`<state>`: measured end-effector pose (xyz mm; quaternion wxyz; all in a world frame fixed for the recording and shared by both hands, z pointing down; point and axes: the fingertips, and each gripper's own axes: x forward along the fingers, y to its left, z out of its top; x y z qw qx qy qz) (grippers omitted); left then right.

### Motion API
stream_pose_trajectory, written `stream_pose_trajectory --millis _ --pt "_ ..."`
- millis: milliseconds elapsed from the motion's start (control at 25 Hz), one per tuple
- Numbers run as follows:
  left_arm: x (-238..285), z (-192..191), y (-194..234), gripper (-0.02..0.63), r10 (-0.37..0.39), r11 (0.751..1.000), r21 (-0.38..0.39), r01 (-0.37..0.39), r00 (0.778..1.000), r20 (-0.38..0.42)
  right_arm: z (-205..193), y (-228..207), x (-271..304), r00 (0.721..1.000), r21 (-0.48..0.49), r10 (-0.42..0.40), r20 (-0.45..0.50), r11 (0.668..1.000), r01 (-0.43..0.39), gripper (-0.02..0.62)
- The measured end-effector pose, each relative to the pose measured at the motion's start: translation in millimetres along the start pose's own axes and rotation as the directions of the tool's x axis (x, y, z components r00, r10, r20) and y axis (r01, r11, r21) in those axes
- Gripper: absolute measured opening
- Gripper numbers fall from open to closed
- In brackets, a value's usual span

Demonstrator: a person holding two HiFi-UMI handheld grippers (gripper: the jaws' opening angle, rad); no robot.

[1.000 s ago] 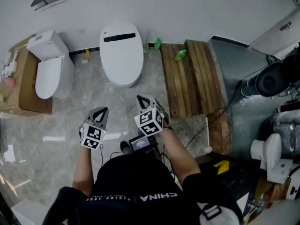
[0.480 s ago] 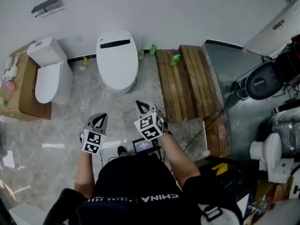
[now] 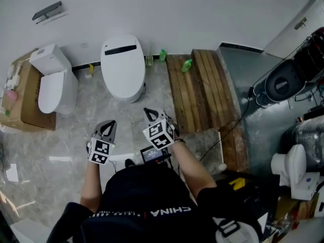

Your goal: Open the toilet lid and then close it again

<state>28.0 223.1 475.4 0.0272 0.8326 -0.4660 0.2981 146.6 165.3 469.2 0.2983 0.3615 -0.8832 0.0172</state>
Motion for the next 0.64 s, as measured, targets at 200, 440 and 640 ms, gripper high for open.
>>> stream_pose_trajectory --millis 200,440,640 --pt "-0.4 0.9 -6.6 0.009 0.0 1.0 0.02 0.0 1.0 -0.008 0.3 2.1 -3.5 1.0 0.0 0.015 0.009 1.0 -0.015 0.012" --pt "0.2 2.4 -5.3 0.009 -0.005 1.0 0.029 0.005 1.0 -0.006 -0.5 1.1 -4.4 1.0 -0.004 0.011 0.001 1.0 -0.011 0.012" --pt "1.4 2.6 -8.5 0.009 -0.009 0.999 0.037 0.009 1.0 -0.007 -4.0 1.1 -6.5 1.0 -0.006 0.009 0.001 1.0 -0.009 0.012"
